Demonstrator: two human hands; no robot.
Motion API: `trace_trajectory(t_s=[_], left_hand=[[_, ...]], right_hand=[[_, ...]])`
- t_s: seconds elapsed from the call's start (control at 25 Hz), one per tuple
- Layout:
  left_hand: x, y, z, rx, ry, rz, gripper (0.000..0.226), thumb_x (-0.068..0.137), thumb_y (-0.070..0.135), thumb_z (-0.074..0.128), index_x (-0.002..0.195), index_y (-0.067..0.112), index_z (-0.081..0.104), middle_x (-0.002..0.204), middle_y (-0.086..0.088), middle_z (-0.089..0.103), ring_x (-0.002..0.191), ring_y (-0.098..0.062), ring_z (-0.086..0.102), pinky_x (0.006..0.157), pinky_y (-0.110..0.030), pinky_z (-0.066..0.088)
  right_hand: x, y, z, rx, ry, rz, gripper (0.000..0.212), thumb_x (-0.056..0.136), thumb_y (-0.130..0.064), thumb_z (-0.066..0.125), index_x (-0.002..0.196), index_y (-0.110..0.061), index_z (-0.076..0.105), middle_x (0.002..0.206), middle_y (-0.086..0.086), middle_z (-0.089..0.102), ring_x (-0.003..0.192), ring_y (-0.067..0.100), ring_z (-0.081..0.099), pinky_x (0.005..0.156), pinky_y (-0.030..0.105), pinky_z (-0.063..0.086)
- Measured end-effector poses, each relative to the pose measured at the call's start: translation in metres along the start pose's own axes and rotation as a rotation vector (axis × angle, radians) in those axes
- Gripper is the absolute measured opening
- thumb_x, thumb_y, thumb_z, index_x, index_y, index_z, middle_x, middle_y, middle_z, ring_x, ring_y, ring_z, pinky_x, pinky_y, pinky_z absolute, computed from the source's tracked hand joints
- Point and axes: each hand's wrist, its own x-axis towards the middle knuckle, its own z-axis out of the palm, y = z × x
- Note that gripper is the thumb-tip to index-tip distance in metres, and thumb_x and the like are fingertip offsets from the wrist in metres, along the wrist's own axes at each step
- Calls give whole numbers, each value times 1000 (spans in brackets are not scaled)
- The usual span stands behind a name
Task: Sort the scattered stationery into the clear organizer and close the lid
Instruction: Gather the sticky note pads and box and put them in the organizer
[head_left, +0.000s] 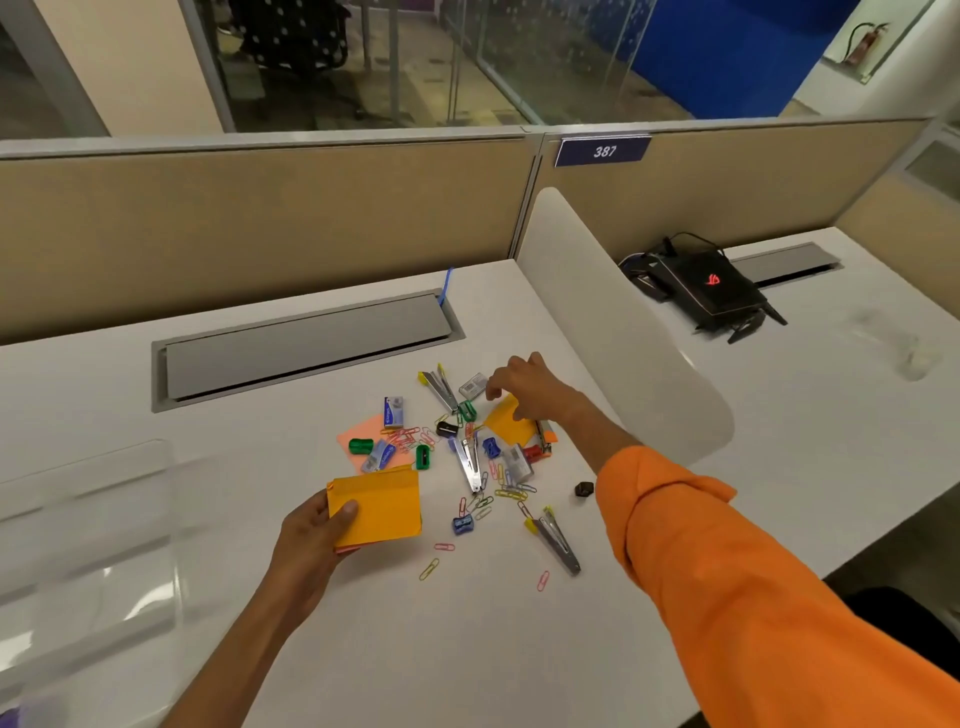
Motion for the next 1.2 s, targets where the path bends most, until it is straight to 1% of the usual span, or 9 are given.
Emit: trace_trajectory(t_s=[0.2, 0.32, 0.48, 0.64, 0.68, 0.76, 0.84, 1.0, 1.2], left_hand=[[7, -1, -4, -21, 12, -34, 54, 91, 17, 58, 141, 9, 40, 130, -12, 57, 110, -35, 60, 95, -52, 49], [10, -2, -5, -15, 12, -46, 55, 91, 18, 58, 142, 9, 39, 131, -13, 57, 111, -35, 60, 96, -53, 48], [11, -4, -5, -40, 13, -72, 54, 92, 15, 56, 142, 9, 38, 132, -12, 55, 113, -36, 58, 97, -52, 47], [11, -2, -6, -63, 15, -80, 52, 93, 13, 55, 142, 8, 39, 131, -13, 56, 112, -35, 59, 93, -50, 48], [11, -2, -7, -69, 13, -80, 52, 93, 13, 55, 142, 8, 39, 131, -13, 56, 112, -35, 59, 93, -49, 48], [11, -1, -7, -80, 7, -79, 51, 93, 12, 55, 142, 8, 39, 130, -13, 57, 111, -35, 59, 94, -49, 48], [10, -1, -7, -84, 4, -78, 51, 93, 12, 55, 142, 8, 39, 130, -13, 56, 112, -35, 59, 95, -50, 47], [9, 2, -2, -74, -2, -74, 50, 94, 12, 54, 141, 8, 39, 128, -12, 56, 112, -35, 58, 94, -50, 47], [8, 3, 3, -62, -15, -63, 52, 93, 14, 55, 142, 9, 38, 130, -11, 55, 113, -35, 58, 96, -51, 47]], right_hand=[[23, 6, 13, 28, -85, -47, 53, 65, -18, 83, 108, -31, 56, 113, -4, 55, 106, 21, 42, 86, 37, 26], [32, 6, 19, 38, -96, -60, 53, 61, -24, 85, 103, -33, 56, 107, -5, 54, 102, 20, 42, 85, 36, 25], [33, 8, 21, 22, -100, -95, 48, 60, -22, 86, 99, -27, 57, 100, -8, 58, 97, 14, 41, 85, 37, 25], [31, 8, 20, 18, -85, -116, 41, 62, -18, 84, 95, -24, 60, 94, -10, 57, 94, 12, 40, 82, 35, 23], [29, 7, 19, -17, -90, -120, 37, 64, -19, 83, 94, -23, 62, 95, -10, 56, 95, 13, 41, 83, 36, 24], [27, 8, 18, -124, -84, -132, 28, 71, -24, 78, 96, -21, 67, 103, -6, 58, 102, 17, 44, 85, 38, 26], [25, 12, 20, -165, -56, -125, 26, 75, -31, 75, 98, -21, 69, 111, -5, 59, 107, 20, 44, 86, 39, 27], [17, 21, 9, -103, -8, -91, 23, 78, -34, 73, 99, -24, 70, 119, -8, 58, 114, 18, 41, 87, 38, 23], [3, 34, -3, 8, 83, -26, 20, 76, -36, 74, 94, -27, 73, 114, -13, 63, 110, 16, 43, 79, 35, 17]])
